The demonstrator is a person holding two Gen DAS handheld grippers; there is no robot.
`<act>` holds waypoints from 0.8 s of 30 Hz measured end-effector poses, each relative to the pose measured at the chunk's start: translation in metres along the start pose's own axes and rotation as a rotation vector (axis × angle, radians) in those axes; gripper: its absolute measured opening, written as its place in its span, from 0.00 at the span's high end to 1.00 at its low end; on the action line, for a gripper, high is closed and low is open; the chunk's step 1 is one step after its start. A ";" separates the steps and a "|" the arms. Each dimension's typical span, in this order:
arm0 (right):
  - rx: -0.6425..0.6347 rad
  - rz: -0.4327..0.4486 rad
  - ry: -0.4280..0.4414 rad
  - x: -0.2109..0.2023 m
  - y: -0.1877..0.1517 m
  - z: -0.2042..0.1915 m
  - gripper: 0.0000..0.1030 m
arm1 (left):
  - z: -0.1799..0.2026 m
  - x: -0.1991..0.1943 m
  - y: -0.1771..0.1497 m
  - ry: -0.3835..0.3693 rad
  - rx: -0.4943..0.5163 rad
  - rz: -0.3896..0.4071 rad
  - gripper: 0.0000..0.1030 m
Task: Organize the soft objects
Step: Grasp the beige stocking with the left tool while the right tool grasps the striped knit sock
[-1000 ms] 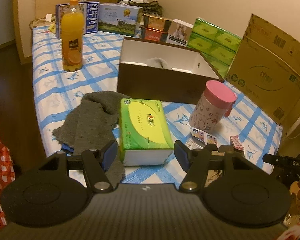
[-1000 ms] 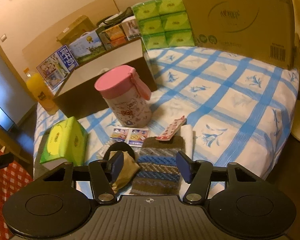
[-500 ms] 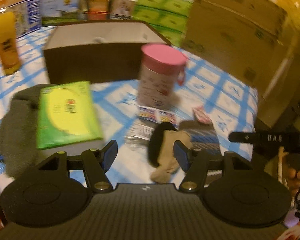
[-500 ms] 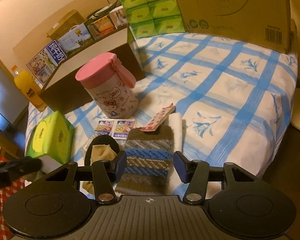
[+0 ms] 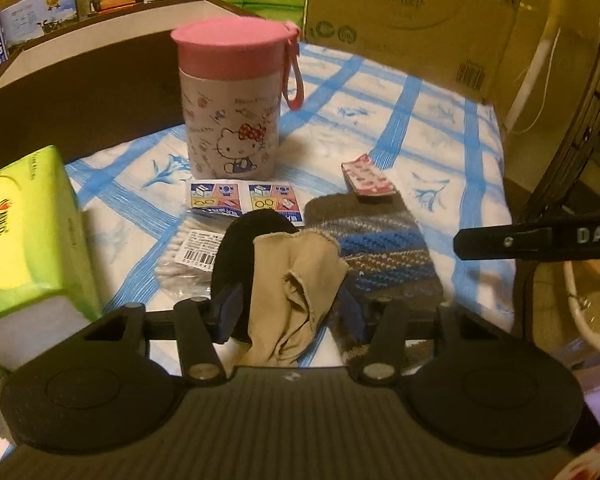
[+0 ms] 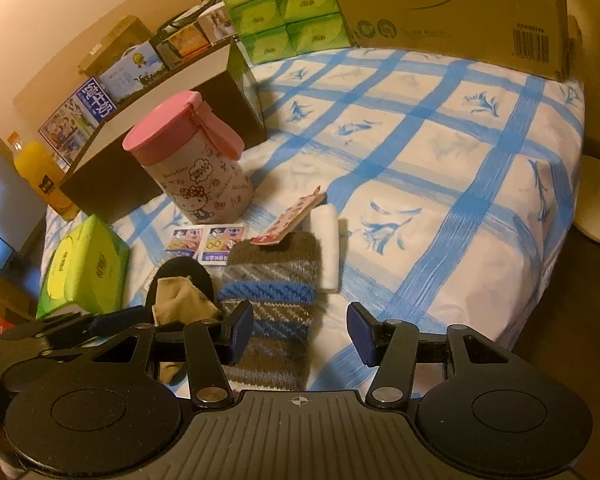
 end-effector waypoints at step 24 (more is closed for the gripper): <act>0.003 -0.046 0.021 0.035 -0.017 0.001 0.48 | -0.033 -0.035 0.008 0.032 -0.096 0.081 0.94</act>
Point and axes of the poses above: each gripper's, at about its wrist camera, not at the fingertips, and x roughly the way its jaws point, z to its right, y to its top, the point moved 7 cm from there along x, roughly the way its jaws point, and after that the axes turned 15 degrees about y, right-handed, at the moved point
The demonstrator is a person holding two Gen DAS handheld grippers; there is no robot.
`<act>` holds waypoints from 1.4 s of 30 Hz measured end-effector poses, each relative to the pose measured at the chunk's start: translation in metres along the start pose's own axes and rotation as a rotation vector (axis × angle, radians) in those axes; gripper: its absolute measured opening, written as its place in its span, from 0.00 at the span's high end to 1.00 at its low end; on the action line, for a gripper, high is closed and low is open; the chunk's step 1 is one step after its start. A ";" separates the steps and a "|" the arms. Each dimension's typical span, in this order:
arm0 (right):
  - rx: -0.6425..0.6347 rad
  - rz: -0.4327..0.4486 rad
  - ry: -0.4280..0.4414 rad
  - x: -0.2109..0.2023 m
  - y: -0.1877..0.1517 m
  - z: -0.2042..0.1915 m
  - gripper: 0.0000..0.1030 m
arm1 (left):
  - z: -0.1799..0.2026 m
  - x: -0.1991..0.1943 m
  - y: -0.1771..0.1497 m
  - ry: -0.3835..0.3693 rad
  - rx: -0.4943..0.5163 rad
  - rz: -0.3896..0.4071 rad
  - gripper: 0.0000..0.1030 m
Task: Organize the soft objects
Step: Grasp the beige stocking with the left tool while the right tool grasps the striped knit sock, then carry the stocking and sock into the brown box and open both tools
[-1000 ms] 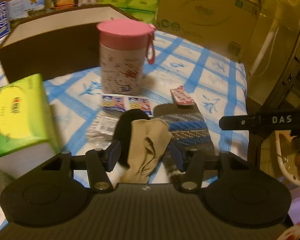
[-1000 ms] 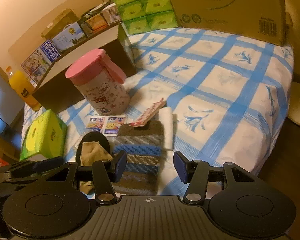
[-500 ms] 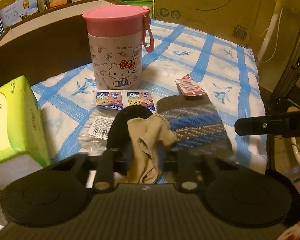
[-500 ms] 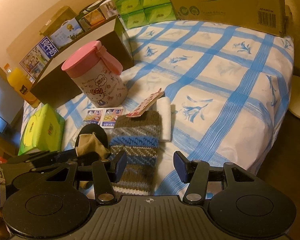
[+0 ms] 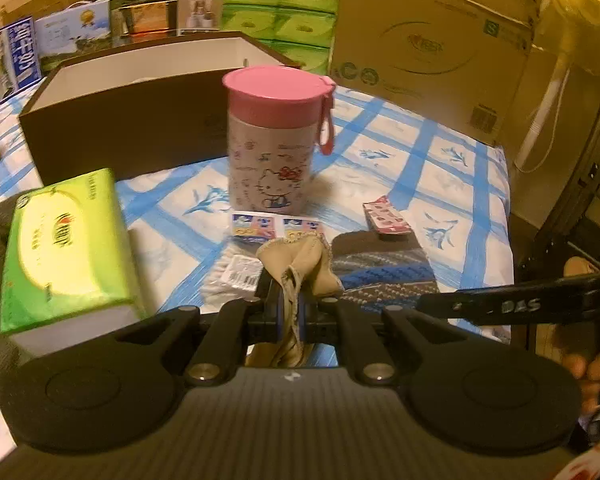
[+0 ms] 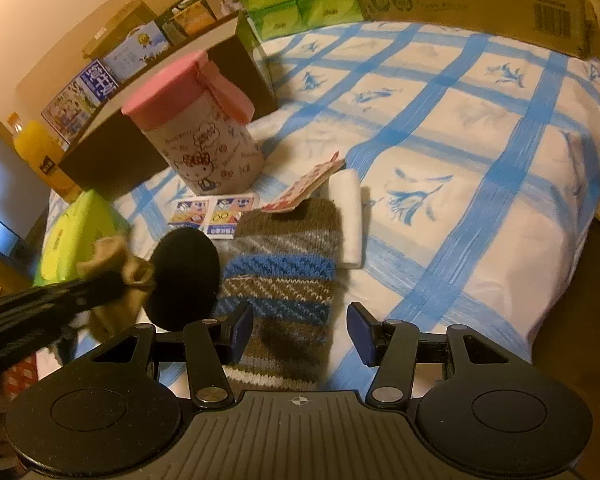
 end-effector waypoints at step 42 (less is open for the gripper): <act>-0.498 0.055 0.014 -0.068 0.064 -0.037 0.89 | -0.082 -0.040 0.048 0.154 -0.085 0.119 0.94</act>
Point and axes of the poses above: each gripper's, at about its wrist camera, not at the fingertips, and x roughly the way its jaws point, z to its right, y to its top, the point moved 7 cm from there along x, roughly the way its jaws point, and after that the axes turned 15 degrees about y, right-handed, at the moved point
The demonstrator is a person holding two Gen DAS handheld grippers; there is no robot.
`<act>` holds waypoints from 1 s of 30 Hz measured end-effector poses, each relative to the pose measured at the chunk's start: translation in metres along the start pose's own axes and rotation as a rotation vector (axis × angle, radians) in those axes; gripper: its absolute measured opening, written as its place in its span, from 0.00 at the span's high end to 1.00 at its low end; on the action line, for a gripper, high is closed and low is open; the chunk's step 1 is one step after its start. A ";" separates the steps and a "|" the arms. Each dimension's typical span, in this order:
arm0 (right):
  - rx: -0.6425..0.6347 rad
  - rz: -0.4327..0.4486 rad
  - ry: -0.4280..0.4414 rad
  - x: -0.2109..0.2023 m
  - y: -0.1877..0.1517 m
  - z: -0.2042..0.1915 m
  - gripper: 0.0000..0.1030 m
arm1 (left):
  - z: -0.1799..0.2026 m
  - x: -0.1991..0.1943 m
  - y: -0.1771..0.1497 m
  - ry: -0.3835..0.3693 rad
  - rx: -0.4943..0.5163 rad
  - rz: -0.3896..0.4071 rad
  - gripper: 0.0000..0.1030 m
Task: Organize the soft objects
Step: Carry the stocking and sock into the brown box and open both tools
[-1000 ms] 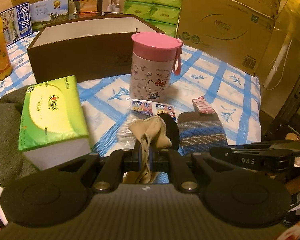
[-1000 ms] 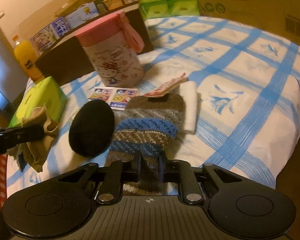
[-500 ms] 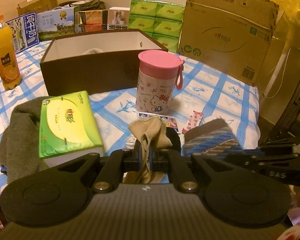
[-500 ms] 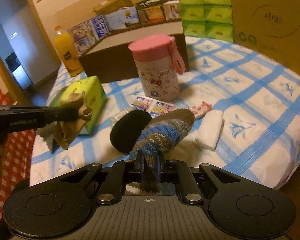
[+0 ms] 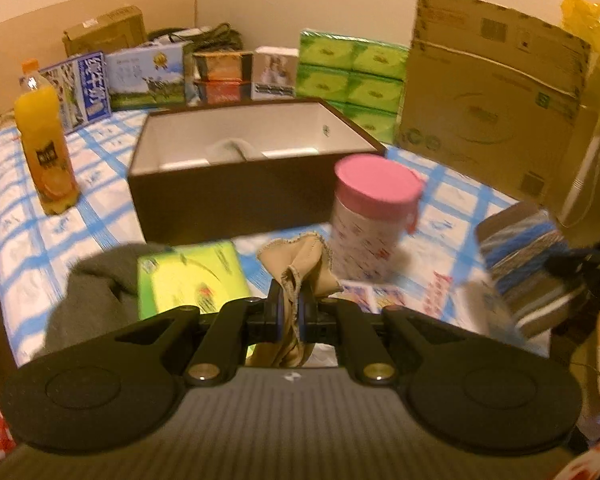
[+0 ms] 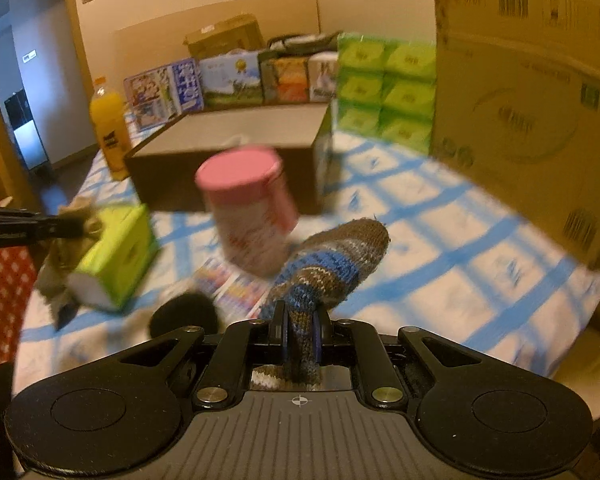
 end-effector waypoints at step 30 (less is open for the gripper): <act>-0.293 0.162 0.112 0.157 0.212 0.074 0.89 | -0.078 0.156 0.160 0.160 -0.072 0.073 0.94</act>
Point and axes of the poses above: each gripper's, at about its wrist camera, not at the fingertips, and x roughly the way its jaws point, z to its right, y to its top, the point moved 7 cm from there along x, roughly the way its jaws point, and after that the axes turned 15 degrees about y, right-handed, at the moved point
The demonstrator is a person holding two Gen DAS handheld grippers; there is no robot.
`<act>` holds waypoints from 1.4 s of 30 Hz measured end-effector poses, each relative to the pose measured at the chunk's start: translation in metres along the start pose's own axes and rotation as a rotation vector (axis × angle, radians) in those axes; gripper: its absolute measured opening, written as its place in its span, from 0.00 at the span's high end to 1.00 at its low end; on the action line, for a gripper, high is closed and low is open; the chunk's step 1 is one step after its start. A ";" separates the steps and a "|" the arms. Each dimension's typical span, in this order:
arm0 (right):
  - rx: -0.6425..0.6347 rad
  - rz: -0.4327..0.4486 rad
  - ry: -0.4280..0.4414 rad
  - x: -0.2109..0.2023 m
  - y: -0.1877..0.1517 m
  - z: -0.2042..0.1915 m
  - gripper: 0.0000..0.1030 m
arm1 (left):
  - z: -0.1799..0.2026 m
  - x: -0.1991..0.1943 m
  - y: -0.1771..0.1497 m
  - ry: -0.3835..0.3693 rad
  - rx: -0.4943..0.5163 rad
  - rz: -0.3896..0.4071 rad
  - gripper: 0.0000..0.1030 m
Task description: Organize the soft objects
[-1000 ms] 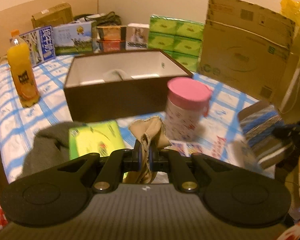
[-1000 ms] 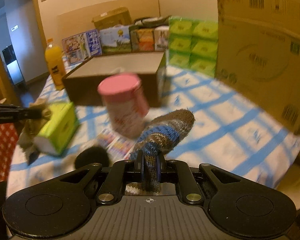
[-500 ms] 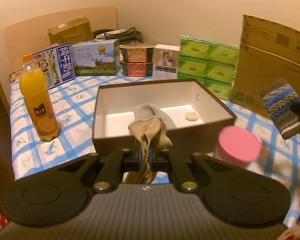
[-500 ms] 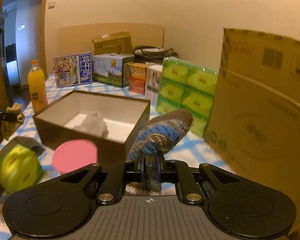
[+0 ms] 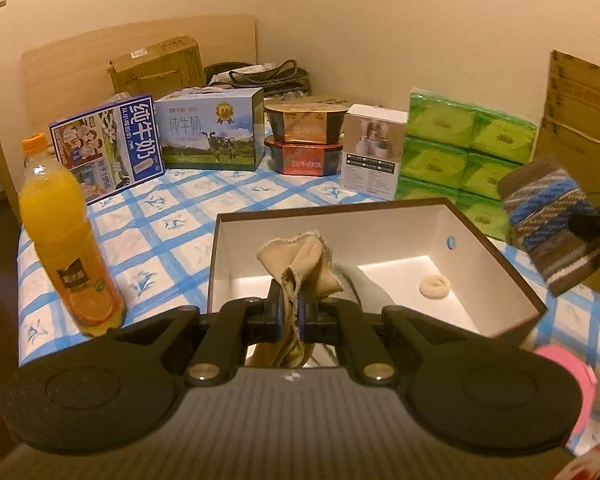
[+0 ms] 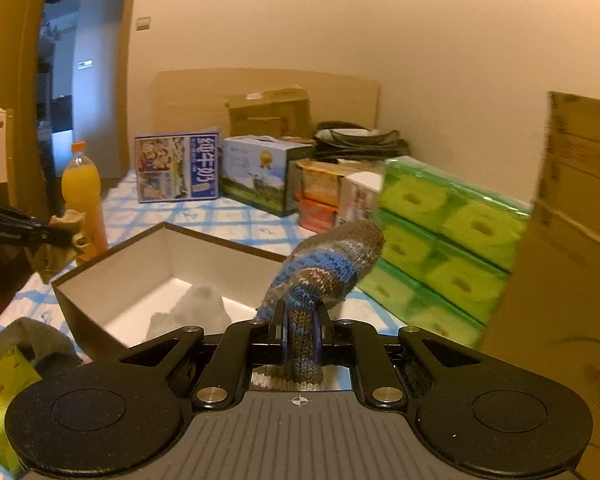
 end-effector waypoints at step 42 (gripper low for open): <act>0.199 0.004 0.094 0.012 -0.010 0.001 0.36 | 0.003 0.014 -0.011 -0.058 -0.007 -0.171 0.52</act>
Point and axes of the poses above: each gripper's, at about its wrist camera, not at the fingertips, and x roughly the way its jaws point, z to its right, y to its top, the point moved 7 cm from there along x, roughly the way its jaws point, and after that the axes turned 15 degrees about y, right-handed, at the moved point
